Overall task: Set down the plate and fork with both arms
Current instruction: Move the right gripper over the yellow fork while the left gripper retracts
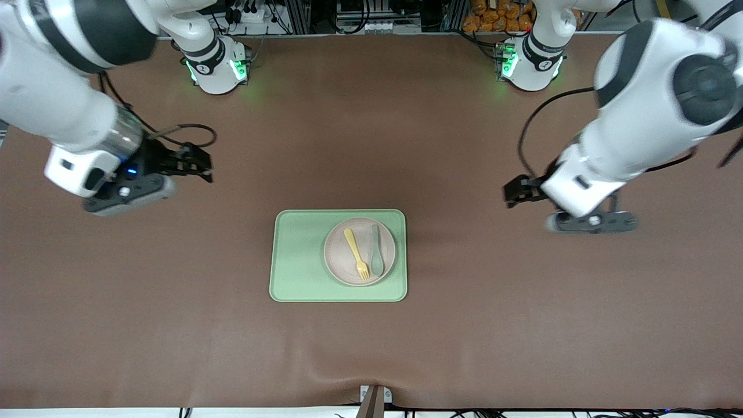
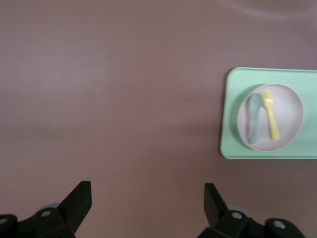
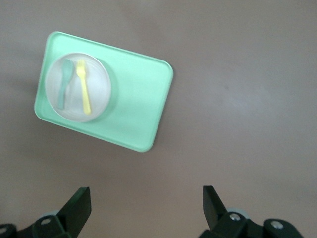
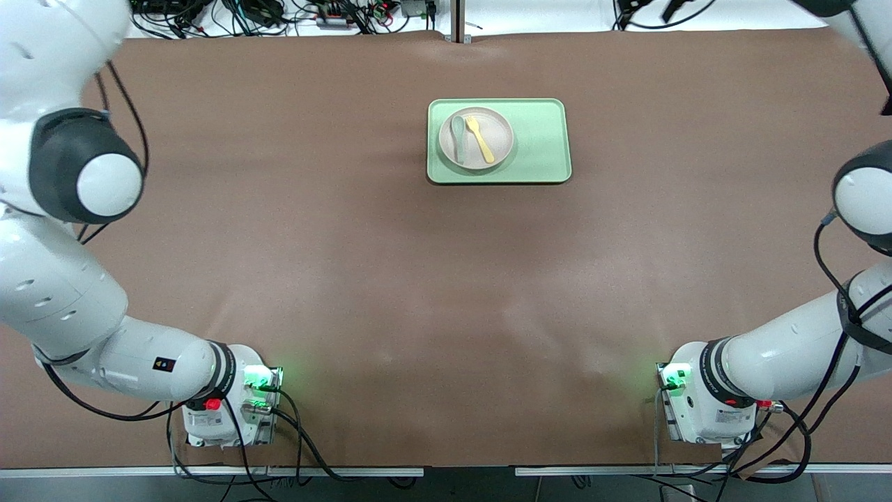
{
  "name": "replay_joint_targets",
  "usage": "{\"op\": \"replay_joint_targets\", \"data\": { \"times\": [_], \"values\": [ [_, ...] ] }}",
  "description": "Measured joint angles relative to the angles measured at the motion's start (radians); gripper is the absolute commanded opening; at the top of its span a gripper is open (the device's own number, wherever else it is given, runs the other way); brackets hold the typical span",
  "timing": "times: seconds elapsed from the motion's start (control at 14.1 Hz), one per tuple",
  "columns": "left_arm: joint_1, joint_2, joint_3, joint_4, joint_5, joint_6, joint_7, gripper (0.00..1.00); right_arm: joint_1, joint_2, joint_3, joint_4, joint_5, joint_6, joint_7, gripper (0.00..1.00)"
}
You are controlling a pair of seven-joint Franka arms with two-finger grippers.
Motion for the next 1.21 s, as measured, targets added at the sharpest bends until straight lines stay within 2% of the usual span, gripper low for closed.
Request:
{"op": "replay_joint_targets", "data": {
  "times": [0.28, 0.5, 0.85, 0.99, 1.21],
  "values": [
    [0.134, -0.074, 0.001, -0.007, 0.0, -0.094, 0.071, 1.0, 0.042, 0.165, 0.02, 0.112, 0.001, 0.081, 0.014, 1.0],
    [0.218, -0.133, 0.001, -0.035, 0.001, -0.123, 0.117, 1.0, 0.121, 0.322, 0.023, 0.23, -0.003, 0.112, 0.054, 1.0],
    [0.336, -0.31, 0.0, -0.31, 0.002, 0.023, 0.249, 1.0, 0.207, 0.489, 0.022, 0.302, -0.048, 0.229, 0.096, 1.0],
    [0.338, -0.349, -0.01, -0.359, 0.035, 0.032, 0.255, 1.0, 0.221, 0.54, 0.021, 0.303, -0.055, 0.272, 0.097, 1.0],
    [0.334, -0.366, -0.042, -0.374, 0.065, 0.035, 0.252, 1.0, 0.242, 0.63, 0.021, 0.304, -0.101, 0.354, 0.099, 1.0]
  ]
}}
